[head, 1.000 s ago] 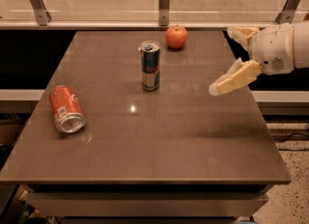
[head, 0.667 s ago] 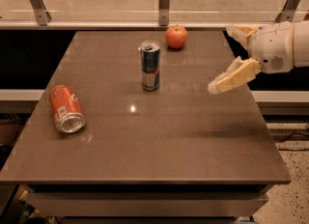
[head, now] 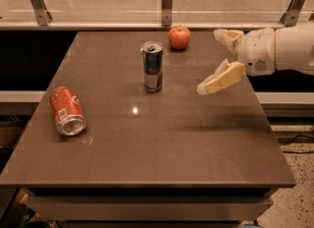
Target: Knock redbull can over
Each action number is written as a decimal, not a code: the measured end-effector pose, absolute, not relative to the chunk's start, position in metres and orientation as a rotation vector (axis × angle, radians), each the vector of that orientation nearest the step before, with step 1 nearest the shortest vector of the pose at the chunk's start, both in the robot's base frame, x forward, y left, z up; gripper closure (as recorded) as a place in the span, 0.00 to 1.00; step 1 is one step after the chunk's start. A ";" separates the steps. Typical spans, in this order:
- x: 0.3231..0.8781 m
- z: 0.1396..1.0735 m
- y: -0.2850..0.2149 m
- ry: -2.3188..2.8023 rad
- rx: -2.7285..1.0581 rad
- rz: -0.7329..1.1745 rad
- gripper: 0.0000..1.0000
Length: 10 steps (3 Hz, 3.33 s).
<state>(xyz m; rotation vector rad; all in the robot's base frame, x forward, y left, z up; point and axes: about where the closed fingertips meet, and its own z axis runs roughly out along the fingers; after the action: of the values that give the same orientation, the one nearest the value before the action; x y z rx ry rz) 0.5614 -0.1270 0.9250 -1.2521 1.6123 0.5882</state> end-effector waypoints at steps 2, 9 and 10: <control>0.574 0.901 -0.099 1.561 -1.246 0.693 0.00; 0.587 0.875 -0.001 1.391 -1.169 0.982 0.00; 0.585 0.872 0.009 1.380 -1.178 1.003 0.15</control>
Offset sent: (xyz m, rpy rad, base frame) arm 0.0208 0.0393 -0.0371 0.1219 0.0315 0.0822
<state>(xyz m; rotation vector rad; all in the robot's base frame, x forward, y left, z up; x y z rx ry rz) 0.5846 0.0085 0.8716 -1.1779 1.3796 1.0033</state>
